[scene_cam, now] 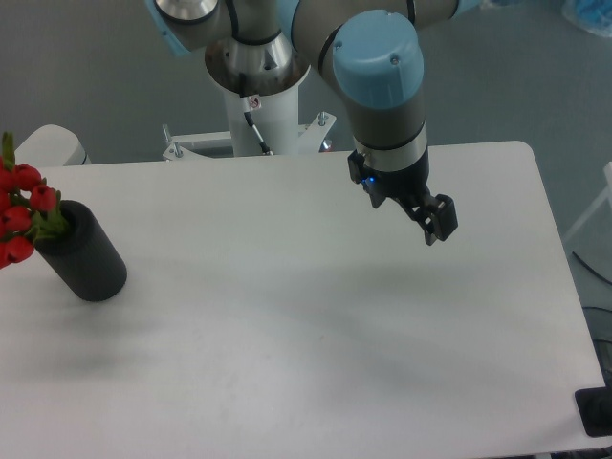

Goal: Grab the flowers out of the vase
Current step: 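Open the gripper wide above the table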

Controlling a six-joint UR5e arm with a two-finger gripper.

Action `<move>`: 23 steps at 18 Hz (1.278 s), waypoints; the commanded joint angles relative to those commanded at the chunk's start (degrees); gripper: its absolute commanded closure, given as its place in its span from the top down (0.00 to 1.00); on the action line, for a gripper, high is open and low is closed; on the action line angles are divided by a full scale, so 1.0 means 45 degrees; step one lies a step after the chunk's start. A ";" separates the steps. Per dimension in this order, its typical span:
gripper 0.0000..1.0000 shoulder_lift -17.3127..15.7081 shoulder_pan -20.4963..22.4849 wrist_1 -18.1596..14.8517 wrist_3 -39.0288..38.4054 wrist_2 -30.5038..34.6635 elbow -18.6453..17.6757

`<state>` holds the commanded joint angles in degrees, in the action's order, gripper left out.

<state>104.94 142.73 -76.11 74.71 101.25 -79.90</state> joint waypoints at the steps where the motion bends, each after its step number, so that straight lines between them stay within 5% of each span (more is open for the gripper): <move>1: 1.00 0.0000 -0.0019 0.0019 0.0000 0.0000 -0.0019; 12: 1.00 0.0020 0.0020 0.0116 -0.0544 -0.1755 -0.0253; 18: 1.00 -0.0058 -0.0214 0.2378 -0.3939 -0.4118 -0.1403; 23: 1.00 -0.0643 -0.0449 0.4977 -0.5800 -0.6439 -0.3393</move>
<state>102.05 140.71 -53.72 48.61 72.27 -95.17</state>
